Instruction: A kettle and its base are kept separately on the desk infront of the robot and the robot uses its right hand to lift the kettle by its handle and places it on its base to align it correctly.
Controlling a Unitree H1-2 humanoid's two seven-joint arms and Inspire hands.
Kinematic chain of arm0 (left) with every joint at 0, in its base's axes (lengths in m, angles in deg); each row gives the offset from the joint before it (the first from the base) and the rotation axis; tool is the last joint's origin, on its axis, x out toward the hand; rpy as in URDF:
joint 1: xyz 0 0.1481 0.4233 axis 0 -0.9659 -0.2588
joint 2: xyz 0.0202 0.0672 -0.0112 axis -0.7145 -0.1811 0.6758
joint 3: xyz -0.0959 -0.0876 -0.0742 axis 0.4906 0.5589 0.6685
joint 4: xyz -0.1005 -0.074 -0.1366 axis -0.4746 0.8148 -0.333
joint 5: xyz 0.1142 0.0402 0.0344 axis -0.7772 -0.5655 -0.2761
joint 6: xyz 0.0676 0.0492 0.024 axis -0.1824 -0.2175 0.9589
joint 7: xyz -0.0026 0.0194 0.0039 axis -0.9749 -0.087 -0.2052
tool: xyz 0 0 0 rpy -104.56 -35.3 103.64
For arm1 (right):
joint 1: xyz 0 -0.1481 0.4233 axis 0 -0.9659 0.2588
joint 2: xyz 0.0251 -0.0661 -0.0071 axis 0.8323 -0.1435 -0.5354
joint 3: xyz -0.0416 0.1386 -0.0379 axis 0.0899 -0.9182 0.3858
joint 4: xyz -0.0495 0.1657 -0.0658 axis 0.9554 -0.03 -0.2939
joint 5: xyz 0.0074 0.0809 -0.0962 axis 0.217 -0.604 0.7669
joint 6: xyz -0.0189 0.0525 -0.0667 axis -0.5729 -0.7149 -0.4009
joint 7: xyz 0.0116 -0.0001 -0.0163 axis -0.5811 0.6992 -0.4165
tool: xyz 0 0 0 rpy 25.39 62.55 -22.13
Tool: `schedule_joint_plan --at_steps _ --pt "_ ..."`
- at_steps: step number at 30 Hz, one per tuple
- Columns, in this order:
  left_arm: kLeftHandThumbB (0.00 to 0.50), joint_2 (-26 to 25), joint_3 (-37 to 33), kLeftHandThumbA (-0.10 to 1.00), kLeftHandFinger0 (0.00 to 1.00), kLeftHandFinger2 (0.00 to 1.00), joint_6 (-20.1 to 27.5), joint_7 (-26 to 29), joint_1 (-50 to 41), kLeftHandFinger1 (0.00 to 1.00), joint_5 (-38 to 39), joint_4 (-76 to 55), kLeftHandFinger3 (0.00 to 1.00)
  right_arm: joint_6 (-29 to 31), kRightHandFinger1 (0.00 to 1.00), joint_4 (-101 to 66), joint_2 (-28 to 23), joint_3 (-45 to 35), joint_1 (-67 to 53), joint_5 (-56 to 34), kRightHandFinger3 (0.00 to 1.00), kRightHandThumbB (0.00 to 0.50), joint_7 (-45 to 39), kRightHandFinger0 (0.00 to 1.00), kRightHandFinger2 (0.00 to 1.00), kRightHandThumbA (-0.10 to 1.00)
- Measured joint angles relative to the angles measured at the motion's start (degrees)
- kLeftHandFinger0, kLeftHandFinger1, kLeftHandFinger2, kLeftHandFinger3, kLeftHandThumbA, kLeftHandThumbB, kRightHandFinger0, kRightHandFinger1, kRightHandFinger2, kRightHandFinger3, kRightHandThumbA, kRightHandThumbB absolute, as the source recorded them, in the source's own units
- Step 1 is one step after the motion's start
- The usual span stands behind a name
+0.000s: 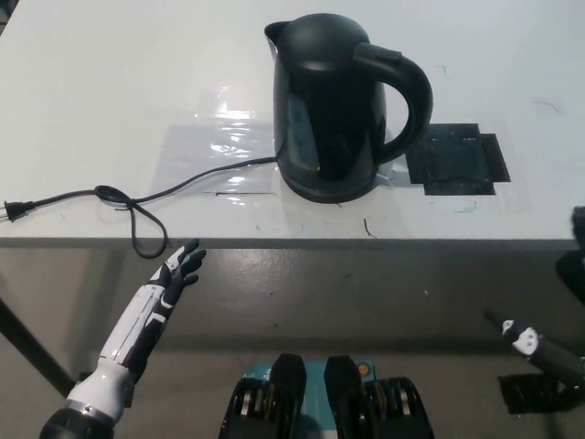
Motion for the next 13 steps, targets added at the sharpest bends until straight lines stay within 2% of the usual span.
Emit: schedule_joint_plan --at_steps 3,5,6,9,13 --pt "0.149 -0.04 0.06 1.0 1.0 1.0 0.24 0.01 -0.2 1.0 0.0 0.01 1.0 0.47 1.0 4.11 -0.76 1.64 0.11 0.7 1.0 0.427 0.57 1.0 1.0 1.0" --pt "0.154 -0.06 0.15 1.0 1.0 1.0 0.31 0.01 -0.42 1.0 -0.01 0.01 1.0 0.6 1.0 6.72 -1.12 2.63 0.34 1.21 1.0 0.396 0.98 1.0 1.0 1.0" --pt "0.155 -0.08 0.15 1.0 1.0 1.0 0.32 0.01 -0.49 1.0 -0.04 0.01 1.0 0.68 1.0 7.83 -1.23 2.96 0.55 1.47 1.0 0.418 1.17 1.0 1.0 1.0" --pt "0.152 -0.08 0.15 1.0 1.0 1.0 0.43 0.0 -0.51 1.0 -0.04 0.01 1.0 0.82 1.0 10.37 -1.57 3.35 1.01 1.47 1.0 0.415 1.51 1.0 1.0 1.0" --pt "0.153 -0.08 0.15 1.0 1.0 1.0 0.64 0.0 -0.59 1.0 -0.04 0.02 1.0 0.89 1.0 11.95 -1.85 3.45 1.03 1.24 1.0 0.438 1.53 1.0 1.0 1.0"
